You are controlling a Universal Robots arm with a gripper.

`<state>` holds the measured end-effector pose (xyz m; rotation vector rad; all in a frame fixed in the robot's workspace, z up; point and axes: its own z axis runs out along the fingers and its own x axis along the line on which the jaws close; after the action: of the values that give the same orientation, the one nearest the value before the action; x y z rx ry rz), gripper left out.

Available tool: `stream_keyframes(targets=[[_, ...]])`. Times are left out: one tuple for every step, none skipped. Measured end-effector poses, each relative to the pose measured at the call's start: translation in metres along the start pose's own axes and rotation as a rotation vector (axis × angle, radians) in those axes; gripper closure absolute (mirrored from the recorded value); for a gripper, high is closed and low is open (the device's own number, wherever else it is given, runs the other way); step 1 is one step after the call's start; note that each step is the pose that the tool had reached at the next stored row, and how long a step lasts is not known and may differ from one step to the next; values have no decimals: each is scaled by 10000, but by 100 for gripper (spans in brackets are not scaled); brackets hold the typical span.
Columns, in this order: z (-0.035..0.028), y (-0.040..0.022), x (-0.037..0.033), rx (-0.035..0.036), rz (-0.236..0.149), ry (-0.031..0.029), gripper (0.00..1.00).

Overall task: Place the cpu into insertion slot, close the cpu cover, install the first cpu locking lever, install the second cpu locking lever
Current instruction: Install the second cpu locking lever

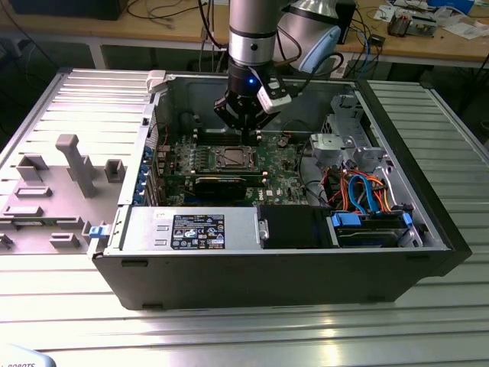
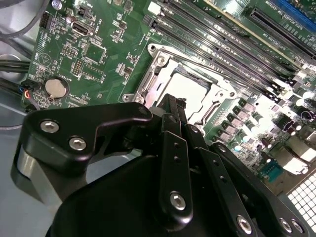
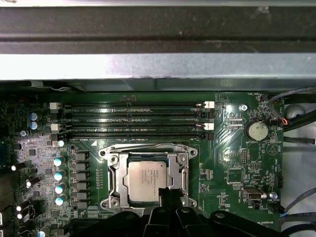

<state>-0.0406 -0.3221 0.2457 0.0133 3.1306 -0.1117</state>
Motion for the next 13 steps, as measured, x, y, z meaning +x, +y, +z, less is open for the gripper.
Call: stream_keyframes(targets=[[0,0,0,53,0,1,89],[0,0,0,119,-2,0,89],[0,0,0,192,-2,-1,89],[0,0,0,257,-3,-1,89],[0,-1,0,282,-5,-2,89],[0,-6,0,284,-6,-1,89],[1,-17,0,283,-4,-2,89],[2,-31,0,282,-3,-2,89],[4,-48,0,282,-3,-3,89],[4,-62,-1,283,-4,-2,89],[6,-83,-1,282,-4,-3,89],[7,-95,-1,282,-4,-2,89],[9,-113,-1,279,-4,-2,89]])
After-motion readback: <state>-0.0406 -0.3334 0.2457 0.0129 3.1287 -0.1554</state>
